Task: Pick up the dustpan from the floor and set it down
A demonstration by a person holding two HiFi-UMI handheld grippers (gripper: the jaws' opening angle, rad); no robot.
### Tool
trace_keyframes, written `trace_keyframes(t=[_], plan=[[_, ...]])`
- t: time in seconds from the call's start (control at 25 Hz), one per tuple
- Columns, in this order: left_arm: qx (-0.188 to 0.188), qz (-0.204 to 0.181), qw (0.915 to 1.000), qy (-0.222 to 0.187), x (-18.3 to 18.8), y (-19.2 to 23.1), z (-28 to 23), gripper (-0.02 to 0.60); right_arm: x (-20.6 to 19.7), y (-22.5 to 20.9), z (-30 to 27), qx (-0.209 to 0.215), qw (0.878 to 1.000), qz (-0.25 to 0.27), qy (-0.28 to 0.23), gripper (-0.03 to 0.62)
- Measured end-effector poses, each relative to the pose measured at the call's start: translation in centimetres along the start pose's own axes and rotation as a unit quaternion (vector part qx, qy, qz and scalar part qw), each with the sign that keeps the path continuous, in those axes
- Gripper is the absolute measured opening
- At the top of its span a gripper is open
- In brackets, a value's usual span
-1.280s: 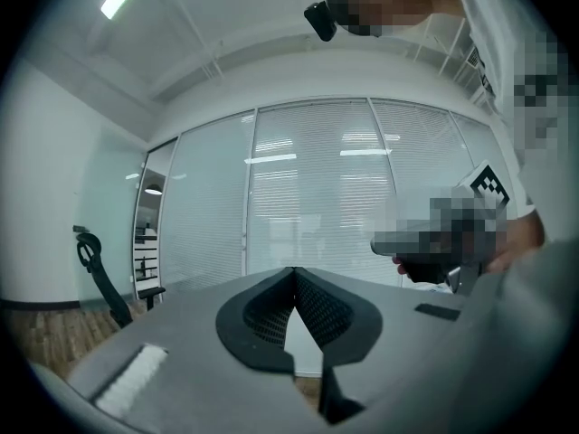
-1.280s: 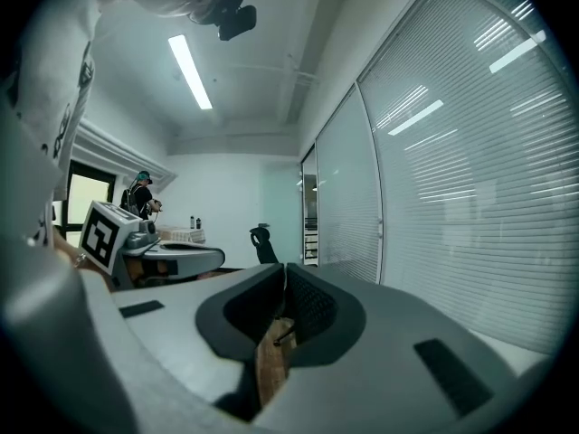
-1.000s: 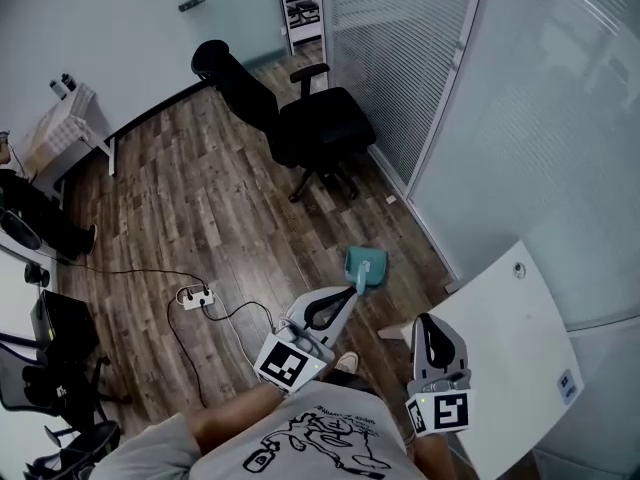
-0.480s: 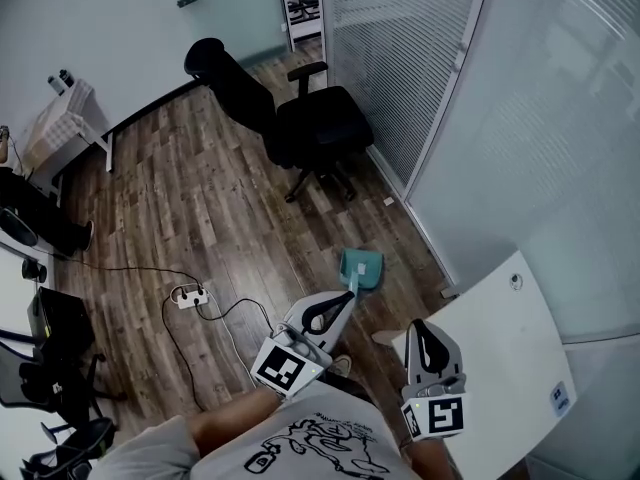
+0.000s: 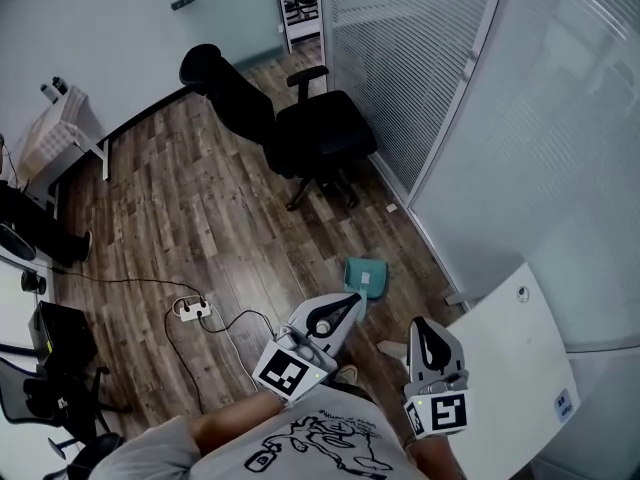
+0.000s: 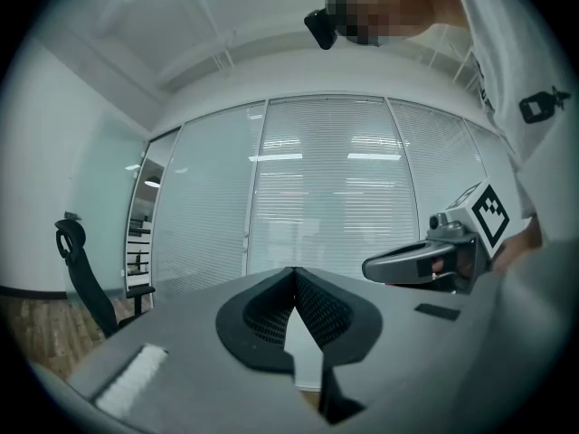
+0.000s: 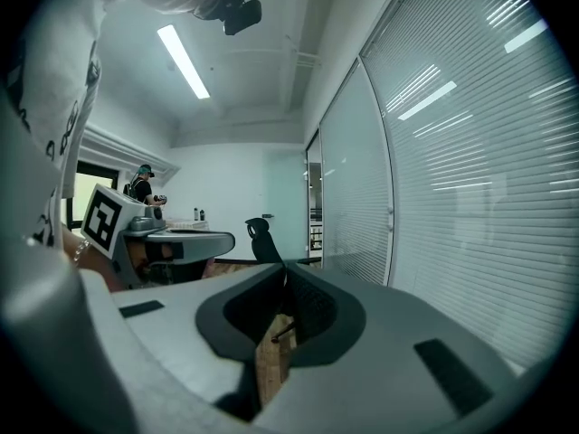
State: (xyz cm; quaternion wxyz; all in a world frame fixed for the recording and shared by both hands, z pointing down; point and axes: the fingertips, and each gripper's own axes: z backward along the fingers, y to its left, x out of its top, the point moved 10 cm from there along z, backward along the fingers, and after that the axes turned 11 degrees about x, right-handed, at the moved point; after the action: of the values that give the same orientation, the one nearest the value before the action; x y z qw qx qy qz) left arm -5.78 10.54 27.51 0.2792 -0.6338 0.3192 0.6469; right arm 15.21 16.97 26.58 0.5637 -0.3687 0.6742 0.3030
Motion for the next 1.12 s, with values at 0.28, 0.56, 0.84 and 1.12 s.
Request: trace_keyframes(t=[0.28, 0.56, 0.84, 1.12], plan=[[-0.019, 0.000, 0.9998, -0.002, 0.9, 7.1, -2.2, -0.006, 2.3, 0.0, -7.7, -0.003, 1.000, 0.006, -0.002, 0.009], [-0.033, -0.002, 0.9994, -0.005, 1.3, 12.9, -4.2, -0.006, 3.7, 0.5, -12.8, -0.019, 1.000, 0.010, 0.000, 0.009], [-0.069, 0.022, 0.9974, 0.007, 1.2, 14.7, -5.5, -0.006, 4.0, 0.0, -14.6, -0.030, 0.999, -0.024, -0.012, 0.009], [-0.074, 0.000, 0.9968, 0.030, 0.4, 14.5, -6.3, -0.006, 4.5, -1.8, -13.6, -0.048, 0.999, 0.000, 0.002, 0.009]])
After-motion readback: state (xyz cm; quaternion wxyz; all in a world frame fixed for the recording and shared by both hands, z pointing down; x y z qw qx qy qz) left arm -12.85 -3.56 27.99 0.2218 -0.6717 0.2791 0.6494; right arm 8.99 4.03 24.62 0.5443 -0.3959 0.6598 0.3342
